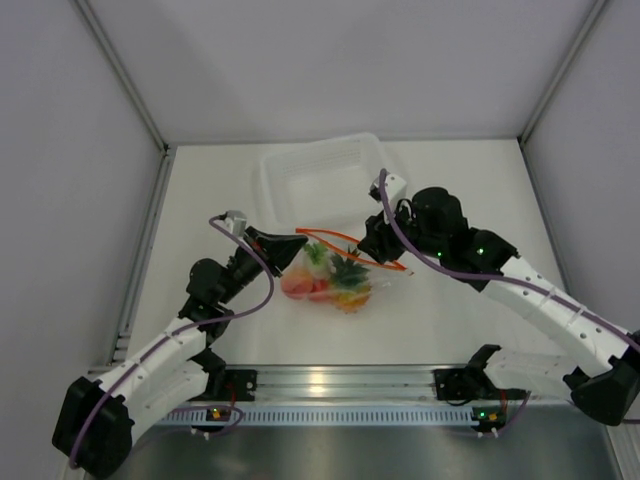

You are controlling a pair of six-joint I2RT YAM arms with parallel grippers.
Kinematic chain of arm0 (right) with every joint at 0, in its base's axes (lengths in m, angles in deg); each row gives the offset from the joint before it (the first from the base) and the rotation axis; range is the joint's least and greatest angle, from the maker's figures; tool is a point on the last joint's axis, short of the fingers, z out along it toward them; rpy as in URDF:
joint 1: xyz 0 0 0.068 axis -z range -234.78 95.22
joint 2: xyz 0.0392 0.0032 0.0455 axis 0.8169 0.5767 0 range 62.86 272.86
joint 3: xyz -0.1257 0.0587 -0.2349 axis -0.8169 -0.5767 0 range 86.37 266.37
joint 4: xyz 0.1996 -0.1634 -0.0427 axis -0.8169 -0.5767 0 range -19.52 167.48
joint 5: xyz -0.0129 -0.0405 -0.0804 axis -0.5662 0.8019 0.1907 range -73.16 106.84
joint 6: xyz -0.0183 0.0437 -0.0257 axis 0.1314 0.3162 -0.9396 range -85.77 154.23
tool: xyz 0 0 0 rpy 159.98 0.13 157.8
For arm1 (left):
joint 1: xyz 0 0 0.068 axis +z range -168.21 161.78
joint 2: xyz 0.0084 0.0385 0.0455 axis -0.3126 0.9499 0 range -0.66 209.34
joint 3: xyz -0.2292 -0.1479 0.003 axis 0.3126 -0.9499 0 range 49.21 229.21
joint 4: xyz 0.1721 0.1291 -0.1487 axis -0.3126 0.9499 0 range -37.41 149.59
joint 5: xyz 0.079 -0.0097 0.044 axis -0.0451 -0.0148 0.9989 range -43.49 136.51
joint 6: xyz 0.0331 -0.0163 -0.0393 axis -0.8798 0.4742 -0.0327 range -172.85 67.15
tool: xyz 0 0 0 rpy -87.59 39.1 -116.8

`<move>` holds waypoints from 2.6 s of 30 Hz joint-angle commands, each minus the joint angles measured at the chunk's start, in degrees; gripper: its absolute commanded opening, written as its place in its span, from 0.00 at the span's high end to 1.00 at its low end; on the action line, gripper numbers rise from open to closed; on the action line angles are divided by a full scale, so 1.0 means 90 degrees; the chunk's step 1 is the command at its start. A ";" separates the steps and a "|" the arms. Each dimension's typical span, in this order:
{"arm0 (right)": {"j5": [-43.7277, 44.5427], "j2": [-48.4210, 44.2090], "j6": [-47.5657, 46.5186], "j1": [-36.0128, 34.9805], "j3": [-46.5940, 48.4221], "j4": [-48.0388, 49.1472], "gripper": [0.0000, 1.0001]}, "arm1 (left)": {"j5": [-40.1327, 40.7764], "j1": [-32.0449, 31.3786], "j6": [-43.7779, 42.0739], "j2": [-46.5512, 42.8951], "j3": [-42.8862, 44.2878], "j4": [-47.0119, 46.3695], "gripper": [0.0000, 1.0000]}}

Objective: Open the zip-top bag and remove the fake food

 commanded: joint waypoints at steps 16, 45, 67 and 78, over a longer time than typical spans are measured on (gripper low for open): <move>-0.0284 0.0356 -0.0030 0.0161 0.0429 -0.0285 1.00 | -0.0570 0.0028 0.0155 0.1221 0.1176 -0.0754 1.00; 0.4766 0.0248 0.2100 -0.0151 0.1309 -0.1751 1.00 | 0.1677 -0.1659 0.0595 0.2609 0.4439 0.5428 0.04; 0.6494 0.0746 0.1689 -0.0230 0.1328 -0.3144 1.00 | 0.3424 -0.1662 0.0575 0.4201 0.4577 0.6453 1.00; 0.6732 0.0698 0.1856 -0.0181 0.1337 -0.3500 1.00 | 0.3095 -0.1290 0.0722 0.4251 0.4155 0.6424 1.00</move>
